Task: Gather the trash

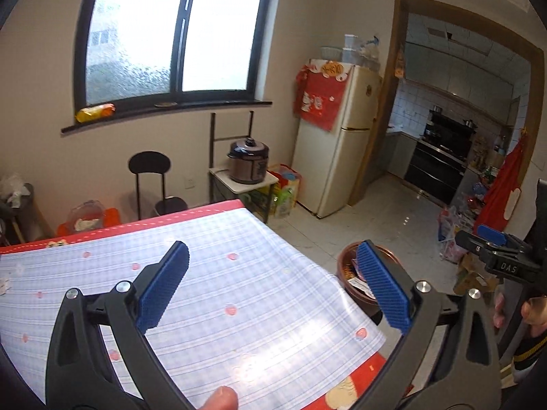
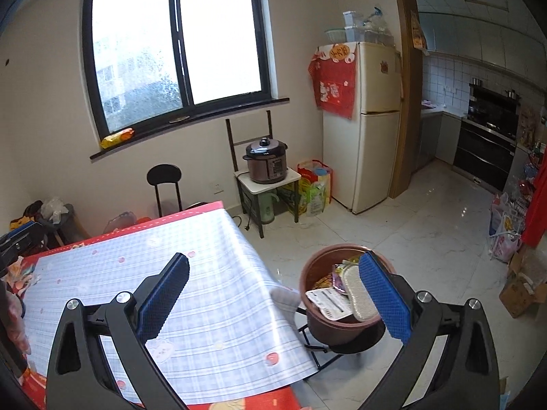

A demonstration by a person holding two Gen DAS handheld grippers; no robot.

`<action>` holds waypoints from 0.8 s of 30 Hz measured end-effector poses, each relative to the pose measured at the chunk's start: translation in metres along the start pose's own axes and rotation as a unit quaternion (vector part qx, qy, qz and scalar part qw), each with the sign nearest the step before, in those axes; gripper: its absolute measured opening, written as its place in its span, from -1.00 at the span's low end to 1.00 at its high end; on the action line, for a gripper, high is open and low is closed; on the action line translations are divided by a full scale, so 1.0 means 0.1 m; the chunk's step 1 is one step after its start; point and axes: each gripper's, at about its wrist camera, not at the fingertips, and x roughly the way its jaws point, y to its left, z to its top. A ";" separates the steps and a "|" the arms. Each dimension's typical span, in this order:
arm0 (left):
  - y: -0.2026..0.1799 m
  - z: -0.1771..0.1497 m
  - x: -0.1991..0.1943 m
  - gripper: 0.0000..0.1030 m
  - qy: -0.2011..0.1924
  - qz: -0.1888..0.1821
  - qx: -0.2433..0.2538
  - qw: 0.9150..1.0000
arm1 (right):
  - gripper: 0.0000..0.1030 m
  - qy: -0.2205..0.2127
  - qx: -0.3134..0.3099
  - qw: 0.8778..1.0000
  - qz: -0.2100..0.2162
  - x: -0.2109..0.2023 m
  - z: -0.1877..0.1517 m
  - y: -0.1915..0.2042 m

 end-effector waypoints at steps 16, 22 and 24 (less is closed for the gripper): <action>0.44 -0.10 -0.43 0.89 -0.012 0.043 -0.015 0.999 | 0.90 -0.004 -0.012 1.000 -0.005 -0.13 -0.07 0.42; 0.47 -0.12 -0.39 0.89 -0.008 0.049 -0.021 0.999 | 0.90 -0.003 -0.018 1.000 -0.013 -0.14 -0.06 0.45; 0.48 -0.13 -0.38 0.88 -0.007 0.048 -0.022 0.999 | 0.90 -0.003 -0.019 1.000 -0.015 -0.14 -0.06 0.44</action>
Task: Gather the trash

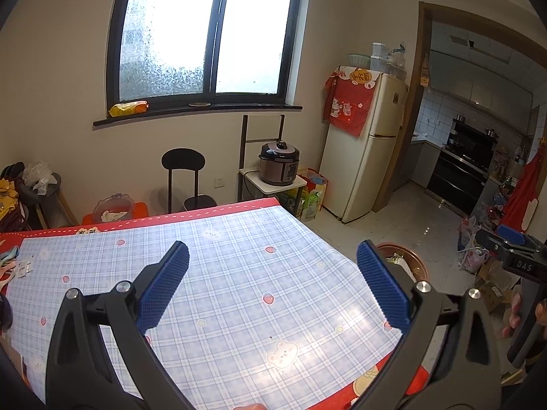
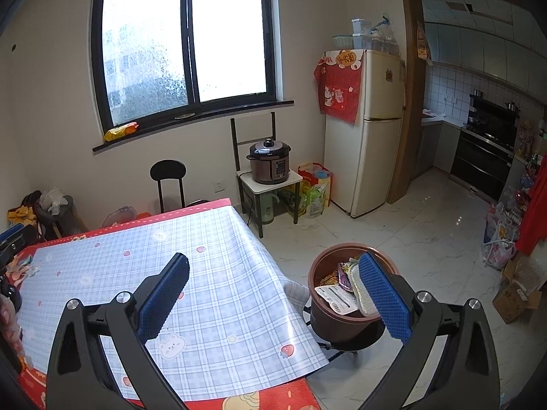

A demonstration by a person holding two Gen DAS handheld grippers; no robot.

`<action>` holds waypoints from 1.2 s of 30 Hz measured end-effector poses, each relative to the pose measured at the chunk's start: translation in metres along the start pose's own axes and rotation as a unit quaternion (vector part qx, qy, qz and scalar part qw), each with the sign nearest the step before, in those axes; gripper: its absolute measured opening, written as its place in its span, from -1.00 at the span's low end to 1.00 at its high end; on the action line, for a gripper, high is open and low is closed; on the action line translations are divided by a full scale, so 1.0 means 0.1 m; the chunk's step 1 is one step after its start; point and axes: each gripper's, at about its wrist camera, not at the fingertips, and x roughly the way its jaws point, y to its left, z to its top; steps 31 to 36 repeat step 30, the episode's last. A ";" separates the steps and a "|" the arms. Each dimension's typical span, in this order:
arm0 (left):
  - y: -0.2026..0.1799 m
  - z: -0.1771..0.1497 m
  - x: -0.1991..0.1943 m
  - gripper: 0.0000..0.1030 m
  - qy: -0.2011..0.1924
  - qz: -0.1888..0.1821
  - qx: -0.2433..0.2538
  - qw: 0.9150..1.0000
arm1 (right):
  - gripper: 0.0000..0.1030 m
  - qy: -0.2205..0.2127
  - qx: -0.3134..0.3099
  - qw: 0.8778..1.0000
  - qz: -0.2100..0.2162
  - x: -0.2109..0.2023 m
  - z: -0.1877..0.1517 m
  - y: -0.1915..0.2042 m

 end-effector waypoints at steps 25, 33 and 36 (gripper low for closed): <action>-0.07 -0.01 0.04 0.89 0.006 0.009 0.000 1.000 | 0.90 -0.001 -0.004 1.000 -0.004 -0.02 0.00 -0.02; -0.06 -0.01 0.04 0.89 0.003 0.013 -0.007 1.000 | 0.90 0.000 -0.004 1.000 -0.005 -0.03 0.00 -0.04; -0.06 -0.01 0.04 0.89 0.003 0.013 -0.007 1.000 | 0.90 0.000 -0.004 1.000 -0.005 -0.03 0.00 -0.04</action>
